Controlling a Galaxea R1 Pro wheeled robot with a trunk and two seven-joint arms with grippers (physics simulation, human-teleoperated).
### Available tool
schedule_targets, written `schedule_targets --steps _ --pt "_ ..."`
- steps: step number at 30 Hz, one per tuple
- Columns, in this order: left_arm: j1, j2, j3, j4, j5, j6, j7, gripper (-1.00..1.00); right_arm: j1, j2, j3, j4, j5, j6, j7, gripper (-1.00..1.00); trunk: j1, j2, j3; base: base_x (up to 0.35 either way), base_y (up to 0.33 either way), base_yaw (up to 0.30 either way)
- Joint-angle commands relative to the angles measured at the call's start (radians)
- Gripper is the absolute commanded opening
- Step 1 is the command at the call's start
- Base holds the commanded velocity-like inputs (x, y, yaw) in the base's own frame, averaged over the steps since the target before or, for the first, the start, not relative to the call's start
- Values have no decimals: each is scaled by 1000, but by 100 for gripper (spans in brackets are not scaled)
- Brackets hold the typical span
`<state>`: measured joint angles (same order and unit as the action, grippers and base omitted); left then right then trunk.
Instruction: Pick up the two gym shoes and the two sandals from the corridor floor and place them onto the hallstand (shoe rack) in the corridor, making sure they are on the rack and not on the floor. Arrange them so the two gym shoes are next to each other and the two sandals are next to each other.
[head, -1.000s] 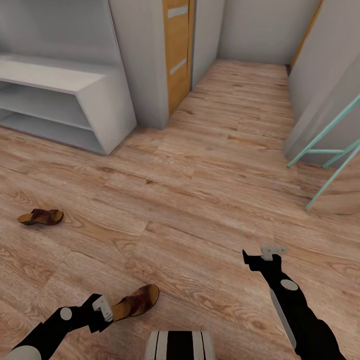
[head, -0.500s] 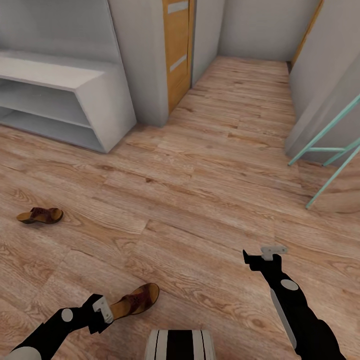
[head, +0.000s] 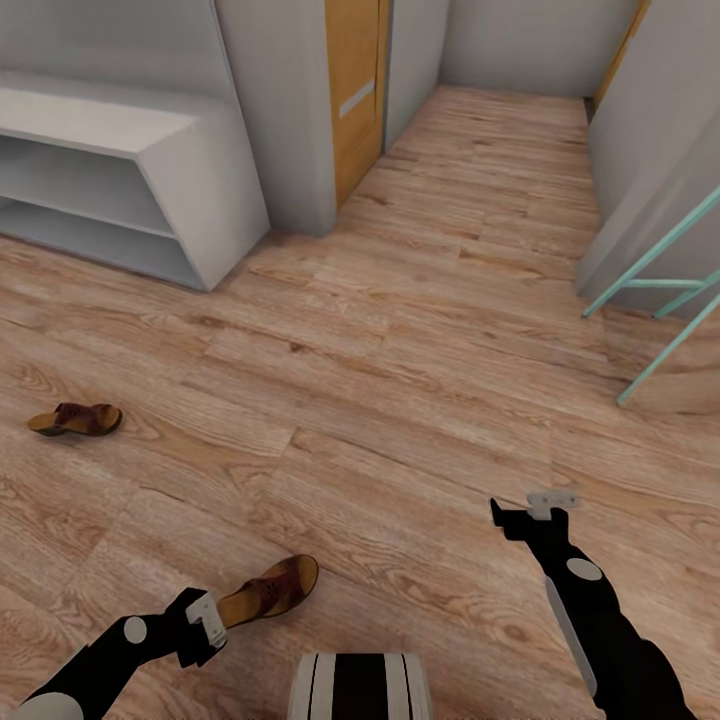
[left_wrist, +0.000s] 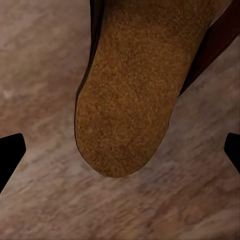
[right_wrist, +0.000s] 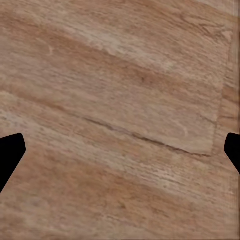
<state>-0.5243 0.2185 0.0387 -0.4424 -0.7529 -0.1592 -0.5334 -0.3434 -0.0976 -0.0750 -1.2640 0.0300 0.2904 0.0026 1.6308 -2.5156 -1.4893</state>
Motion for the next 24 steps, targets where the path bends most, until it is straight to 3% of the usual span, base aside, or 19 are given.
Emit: schedule_targets --steps 1,6,7,14,24 --pt "0 0 4 -1 -9 -5 -3 100 0 -1 -2 -3 3 6 0 100 0 0 -2 0 0 0" --pt "0 1 4 0 -9 -5 -3 100 0 -2 -8 -14 4 6 1 100 0 0 -5 0 0 0" --pt "0 0 4 0 -9 -5 -3 100 -1 -3 -10 -62 7 7 2 100 0 0 -5 0 0 0" --pt "-2 -1 4 -1 -9 -5 -3 100 -1 -4 -11 -169 6 9 2 100 0 0 -5 0 0 0" --pt "-8 -3 4 -2 -9 -4 -3 100 -1 -4 -9 -207 1 9 3 100 0 0 -5 0 0 0"
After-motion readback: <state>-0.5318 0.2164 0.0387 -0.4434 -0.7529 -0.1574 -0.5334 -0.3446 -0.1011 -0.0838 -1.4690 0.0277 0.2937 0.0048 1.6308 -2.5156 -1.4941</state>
